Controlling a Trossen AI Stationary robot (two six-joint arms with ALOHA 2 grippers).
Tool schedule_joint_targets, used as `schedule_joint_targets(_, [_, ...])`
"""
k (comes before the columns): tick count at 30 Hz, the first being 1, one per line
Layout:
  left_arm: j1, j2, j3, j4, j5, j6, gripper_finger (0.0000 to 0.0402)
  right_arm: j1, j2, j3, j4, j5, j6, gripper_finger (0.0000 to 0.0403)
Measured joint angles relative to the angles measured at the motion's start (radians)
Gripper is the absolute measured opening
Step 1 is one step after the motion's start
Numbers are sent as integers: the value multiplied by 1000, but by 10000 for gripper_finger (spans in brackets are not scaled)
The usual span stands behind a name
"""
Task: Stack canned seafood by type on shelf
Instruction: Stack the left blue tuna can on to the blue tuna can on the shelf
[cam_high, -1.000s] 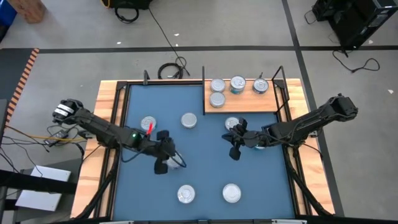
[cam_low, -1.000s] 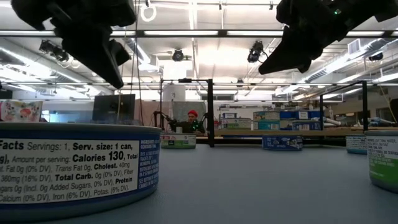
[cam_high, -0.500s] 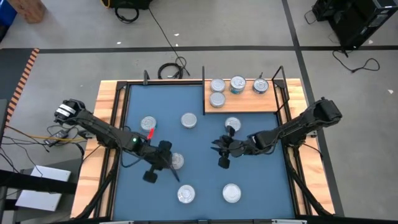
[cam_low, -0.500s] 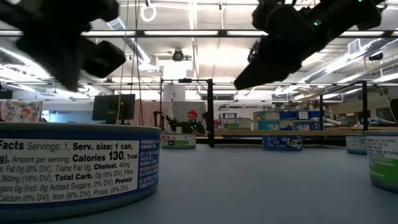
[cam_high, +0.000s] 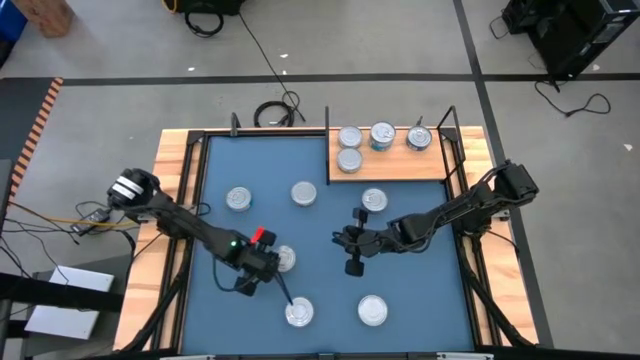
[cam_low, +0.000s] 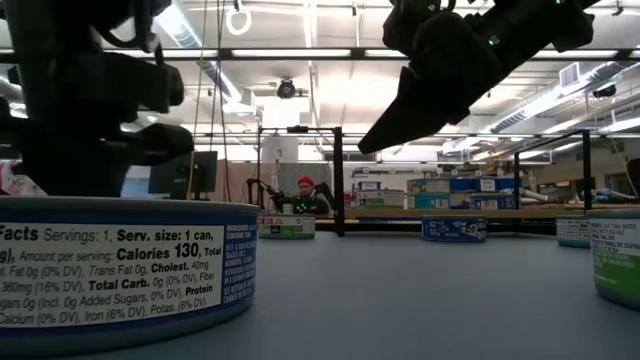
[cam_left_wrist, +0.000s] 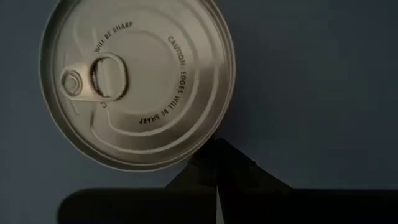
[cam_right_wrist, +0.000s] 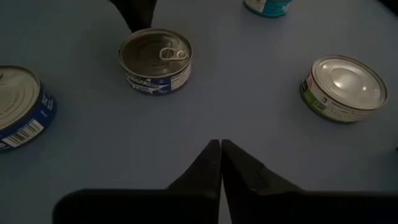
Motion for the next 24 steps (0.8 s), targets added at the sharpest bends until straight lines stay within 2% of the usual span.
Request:
schedule_joint_targets(12, [113, 31, 0, 249, -16, 163, 1, 1, 0, 0, 7, 0, -5, 17])
schedule_joint_targets(24, [189, 137, 0, 489, 19, 309, 1, 1, 0, 0, 16, 0, 16, 108])
